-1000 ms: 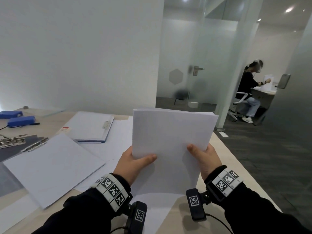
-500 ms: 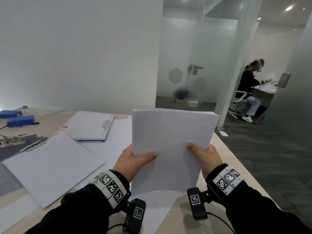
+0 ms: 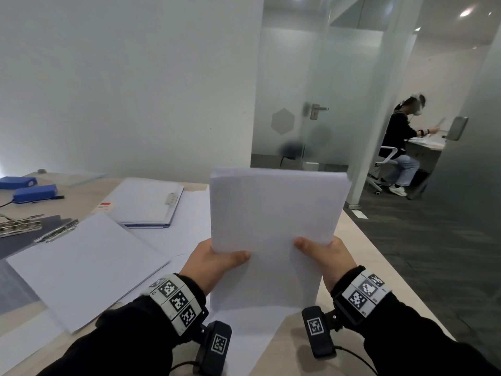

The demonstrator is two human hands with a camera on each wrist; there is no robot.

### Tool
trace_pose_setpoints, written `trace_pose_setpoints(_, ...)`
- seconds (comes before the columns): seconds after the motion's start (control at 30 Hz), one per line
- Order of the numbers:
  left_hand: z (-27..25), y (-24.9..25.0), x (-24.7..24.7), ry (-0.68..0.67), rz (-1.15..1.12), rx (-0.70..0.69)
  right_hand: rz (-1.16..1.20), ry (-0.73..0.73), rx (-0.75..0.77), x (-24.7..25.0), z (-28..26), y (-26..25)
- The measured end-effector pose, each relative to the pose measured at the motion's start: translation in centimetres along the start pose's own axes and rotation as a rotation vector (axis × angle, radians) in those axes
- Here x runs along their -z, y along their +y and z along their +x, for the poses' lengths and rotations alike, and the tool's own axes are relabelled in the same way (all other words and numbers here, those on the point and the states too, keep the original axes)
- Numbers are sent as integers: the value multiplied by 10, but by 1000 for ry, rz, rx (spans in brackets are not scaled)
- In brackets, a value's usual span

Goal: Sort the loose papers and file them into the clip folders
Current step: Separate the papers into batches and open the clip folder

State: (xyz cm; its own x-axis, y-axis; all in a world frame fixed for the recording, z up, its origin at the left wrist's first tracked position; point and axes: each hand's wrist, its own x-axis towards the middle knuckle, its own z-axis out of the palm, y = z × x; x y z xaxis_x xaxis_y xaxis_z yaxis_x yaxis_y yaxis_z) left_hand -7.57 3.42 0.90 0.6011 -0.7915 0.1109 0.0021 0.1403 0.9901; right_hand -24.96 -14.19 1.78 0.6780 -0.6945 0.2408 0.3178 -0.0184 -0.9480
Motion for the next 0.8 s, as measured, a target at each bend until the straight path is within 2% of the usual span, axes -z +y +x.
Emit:
trace_pose_setpoints(0.1, -9, -17, 0, -43, 12, 68, -52, -4, -48, 4, -12, 15)
trace_pose_setpoints(0.2, -12, -23, -4, -12, 81, 84, -141, -16, -93, 4, -18, 21)
trace_pose_setpoints(0.37, -7, -19, 0, 50, 97, 54, -108, 24, -95, 0, -9, 16)
trace_pose_setpoints(0.47, -13, -26, 6, 23, 93, 104, -113, -23, -117, 2, -13, 23)
trace_pose_setpoints(0.57, -18, -33, 10, 19, 182, 144, -152, -44, -189, 1, -19, 30)
trace_pose_setpoints(0.7, -16, -25, 21, 66, 321, 136, -257, -39, -196, -7, -12, 21)
trace_pose_setpoints(0.8, -19, -15, 33, 73, 265, 134, -301, -69, -192, -20, -7, 12)
